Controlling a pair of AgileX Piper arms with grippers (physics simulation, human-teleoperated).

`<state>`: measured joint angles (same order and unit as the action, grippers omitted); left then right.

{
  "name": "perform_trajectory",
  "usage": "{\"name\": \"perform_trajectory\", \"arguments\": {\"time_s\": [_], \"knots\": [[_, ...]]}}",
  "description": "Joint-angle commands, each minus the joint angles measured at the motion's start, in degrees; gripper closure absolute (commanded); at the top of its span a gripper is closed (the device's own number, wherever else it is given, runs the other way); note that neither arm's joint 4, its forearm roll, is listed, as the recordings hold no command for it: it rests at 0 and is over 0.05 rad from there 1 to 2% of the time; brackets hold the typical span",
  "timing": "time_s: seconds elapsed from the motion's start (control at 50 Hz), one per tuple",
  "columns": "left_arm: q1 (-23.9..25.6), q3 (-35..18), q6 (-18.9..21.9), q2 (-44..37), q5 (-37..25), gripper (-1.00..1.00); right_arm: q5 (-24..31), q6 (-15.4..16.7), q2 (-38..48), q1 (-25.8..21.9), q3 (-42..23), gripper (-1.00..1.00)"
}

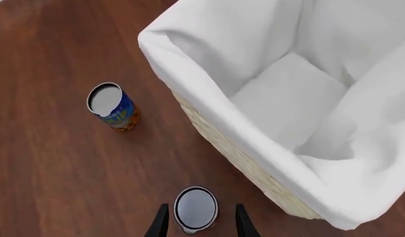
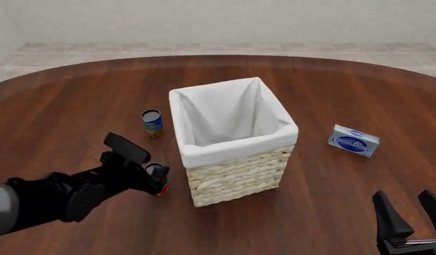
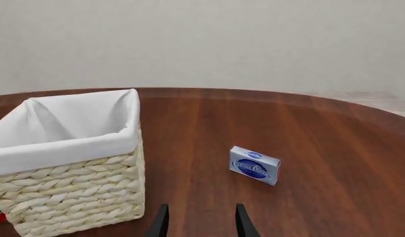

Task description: Pick up the tomato sauce, and put it in the basket.

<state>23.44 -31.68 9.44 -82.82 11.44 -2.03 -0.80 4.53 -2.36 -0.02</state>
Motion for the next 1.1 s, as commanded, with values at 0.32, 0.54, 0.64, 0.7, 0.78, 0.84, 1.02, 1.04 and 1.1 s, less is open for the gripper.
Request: {"name": "perform_trajectory", "arguments": {"time_s": [0.32,0.54,0.64,0.7,0.78,0.84,1.02,1.04,1.1], "knots": [[-1.95,-0.48,-1.45,-6.12,2.62,-1.00,0.66,0.00,-0.89,0.16,0.00,-1.00],[-1.45,-1.21,-2.22,-7.88,3.06,-1.00,1.22,0.01,-1.64,0.30,0.00,-1.00],[-0.46,-1.06,-2.63,-8.28,3.38,-1.00,0.64,0.01,-1.13,0.32,0.00,-1.00],[-0.10,-1.15,-2.91,-8.88,3.61,-1.00,0.93,0.01,-1.47,0.37,0.00,-1.00],[0.14,-1.22,-3.20,-9.43,3.75,-1.00,0.80,0.02,-1.36,0.38,-0.01,-1.00],[0.48,-1.30,-3.63,-9.72,3.63,-1.00,0.73,-0.04,-1.32,0.40,-0.01,-1.00],[-0.05,-1.26,-3.90,-11.20,4.40,-1.00,1.09,-0.07,-1.74,0.40,-0.01,-1.00],[-0.01,-1.39,-4.06,-11.31,4.24,-1.00,1.32,-0.09,-1.96,0.40,-0.01,-1.00],[-0.57,-1.43,-3.98,-11.46,4.20,-1.00,1.25,-0.14,-1.90,0.40,-0.01,-1.00]]}}
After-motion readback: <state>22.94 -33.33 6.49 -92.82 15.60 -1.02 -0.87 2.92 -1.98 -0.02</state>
